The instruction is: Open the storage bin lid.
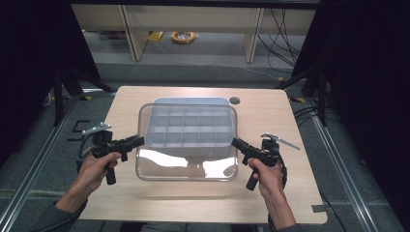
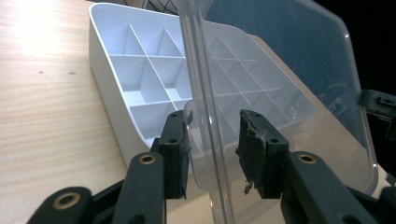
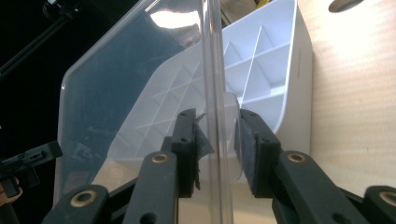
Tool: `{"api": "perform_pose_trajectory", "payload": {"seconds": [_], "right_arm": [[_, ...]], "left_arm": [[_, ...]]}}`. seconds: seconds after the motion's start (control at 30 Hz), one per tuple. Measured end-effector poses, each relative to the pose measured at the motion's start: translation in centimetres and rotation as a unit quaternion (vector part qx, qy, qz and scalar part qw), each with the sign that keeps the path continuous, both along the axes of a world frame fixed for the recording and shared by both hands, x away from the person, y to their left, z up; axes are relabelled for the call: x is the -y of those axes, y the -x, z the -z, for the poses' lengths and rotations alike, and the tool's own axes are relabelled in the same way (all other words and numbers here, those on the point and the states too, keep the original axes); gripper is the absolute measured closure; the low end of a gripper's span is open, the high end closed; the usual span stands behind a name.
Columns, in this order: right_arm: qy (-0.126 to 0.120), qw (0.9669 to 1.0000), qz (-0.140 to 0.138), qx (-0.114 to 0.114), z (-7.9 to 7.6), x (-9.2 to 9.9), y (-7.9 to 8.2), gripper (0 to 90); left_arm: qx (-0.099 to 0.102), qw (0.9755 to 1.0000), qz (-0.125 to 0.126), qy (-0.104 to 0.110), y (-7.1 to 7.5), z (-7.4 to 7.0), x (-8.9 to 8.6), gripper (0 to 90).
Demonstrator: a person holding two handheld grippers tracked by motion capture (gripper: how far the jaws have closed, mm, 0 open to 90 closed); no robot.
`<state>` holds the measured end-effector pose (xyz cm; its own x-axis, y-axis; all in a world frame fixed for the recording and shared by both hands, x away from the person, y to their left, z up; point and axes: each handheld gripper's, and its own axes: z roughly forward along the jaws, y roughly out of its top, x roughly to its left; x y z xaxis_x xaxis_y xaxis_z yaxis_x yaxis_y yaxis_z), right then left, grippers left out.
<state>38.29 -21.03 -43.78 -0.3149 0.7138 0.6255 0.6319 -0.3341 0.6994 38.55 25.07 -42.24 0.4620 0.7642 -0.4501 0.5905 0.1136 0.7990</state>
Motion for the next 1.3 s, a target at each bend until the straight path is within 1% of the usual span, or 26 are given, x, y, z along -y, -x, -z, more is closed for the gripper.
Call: {"api": "perform_pose_trajectory", "payload": {"seconds": [0.03, 0.07, 0.13, 0.2, 0.23, 0.27, 0.3, 0.33, 0.4, 0.43, 0.47, 0.5, 0.53, 0.57, 0.63, 0.87, 0.9, 0.93, 0.97, 1.1, 1.13, 1.17, 1.2, 1.23, 1.27, 1.3], "right_arm": [[0.001, 1.0, -0.003, 0.007, 0.4, 0.1, 0.1, 70.0], [-0.004, 1.0, -0.001, -0.001, 0.4, 0.0, 0.5, 70.0], [-0.003, 1.0, -0.004, 0.003, 1.1, 0.1, 0.9, 69.8], [-0.002, 1.0, -0.002, -0.007, 1.3, 0.1, 1.3, 69.7], [-0.019, 0.9996, 0.0, -0.023, 1.3, -0.2, 1.7, 69.7], [-0.019, 0.9996, 0.0, -0.023, 1.3, -0.2, 1.7, 69.7], [-0.001, 1.0, 0.0, -0.007, 1.5, -0.1, 1.6, 69.6], [-0.01, 0.9999, -0.008, -0.005, 1.5, 0.0, 1.9, 69.7], [0.002, 1.0, -0.004, -0.006, 1.8, 0.0, 2.0, 69.5], [-0.004, 0.9999, 0.0, -0.017, 1.7, -0.2, 2.3, 69.4], [0.003, 0.9999, -0.004, -0.012, 1.9, 0.0, 2.3, 69.5], [0.002, 0.9999, -0.005, -0.011, 2.0, 0.0, 2.5, 69.4], [-0.01, 0.9996, -0.001, -0.026, 2.0, -0.1, 2.7, 69.5], [0.0, 0.9999, -0.004, -0.016, 2.2, 0.0, 2.8, 69.4], [-0.002, 0.9999, -0.007, -0.012, 2.5, 0.2, 3.3, 69.3], [0.006, 0.9998, -0.002, -0.02, 3.0, 0.5, 4.6, 69.1], [-0.004, 0.9996, -0.004, -0.028, 3.0, 0.5, 4.6, 69.1], [0.002, 0.9997, -0.004, -0.025, 3.2, 0.6, 4.8, 68.9], [-0.012, 0.9991, -0.001, -0.041, 3.2, 0.5, 5.1, 68.8], [-0.011, 0.999, -0.002, -0.044, 3.4, 0.5, 5.6, 68.5], [-0.002, 0.9994, -0.003, -0.034, 3.6, 0.6, 5.5, 68.4], [-0.002, 0.9994, -0.003, -0.034, 3.6, 0.6, 5.5, 68.4], [0.011, 0.9996, -0.002, -0.027, 3.7, 0.7, 5.6, 68.2], [0.007, 0.9996, -0.005, -0.029, 3.7, 0.7, 5.8, 68.1], [-0.003, 0.9988, 0.007, -0.049, 3.6, 0.5, 6.1, 68.1], [0.007, 0.9996, -0.008, -0.026, 3.9, 0.8, 6.1, 68.1]], "left_arm": [[-0.001, 1.0, 0.0, 0.001, 0.3, 0.1, 0.0, 62.3], [-0.001, 1.0, 0.003, 0.001, 0.6, 0.2, -0.1, 62.4], [0.002, 1.0, 0.005, 0.0, 1.1, 0.3, -0.2, 62.5], [0.005, 1.0, 0.005, 0.0, 1.5, 0.7, -0.1, 62.4], [0.001, 1.0, 0.007, 0.0, 1.8, 1.0, -0.2, 62.1], [0.001, 1.0, 0.007, 0.0, 1.8, 1.0, -0.2, 62.2], [-0.002, 1.0, 0.007, -0.001, 2.0, 1.2, -0.2, 62.2], [-0.002, 1.0, 0.009, -0.002, 2.1, 1.3, -0.3, 62.2], [-0.006, 0.9999, 0.01, -0.003, 2.4, 1.6, -0.3, 62.1], [-0.006, 0.9999, 0.011, -0.001, 2.6, 1.8, -0.3, 62.1], [-0.009, 0.9999, 0.012, -0.002, 2.8, 1.9, -0.3, 62.0], [-0.009, 0.9999, 0.013, 0.0, 3.0, 2.0, -0.2, 61.9], [-0.011, 0.9998, 0.014, 0.0, 3.2, 2.1, -0.2, 61.8], [-0.01, 0.9998, 0.017, 0.003, 3.4, 2.3, -0.2, 61.6], [-0.011, 0.9998, 0.017, 0.004, 3.9, 2.5, 0.0, 61.4], [-0.018, 0.9994, 0.03, 0.003, 4.7, 3.0, 0.1, 61.4], [-0.019, 0.9994, 0.028, 0.006, 4.9, 3.1, 0.2, 61.4], [-0.02, 0.9993, 0.03, 0.005, 5.0, 3.1, 0.2, 61.4], [-0.018, 0.9993, 0.033, 0.009, 5.1, 3.2, 0.2, 61.4], [-0.02, 0.9992, 0.034, 0.0, 5.9, 3.4, 0.3, 61.4], [-0.021, 0.9991, 0.037, 0.001, 6.1, 3.5, 0.3, 61.4], [-0.021, 0.9991, 0.037, 0.001, 6.1, 3.5, 0.3, 61.4], [-0.019, 0.9991, 0.037, 0.004, 6.2, 3.6, 0.4, 61.4], [-0.023, 0.9989, 0.041, 0.0, 6.4, 3.7, 0.3, 61.4], [-0.024, 0.9988, 0.042, 0.001, 6.5, 3.7, 0.3, 61.4], [-0.026, 0.9988, 0.041, 0.002, 6.6, 3.8, 0.4, 61.1]]}}
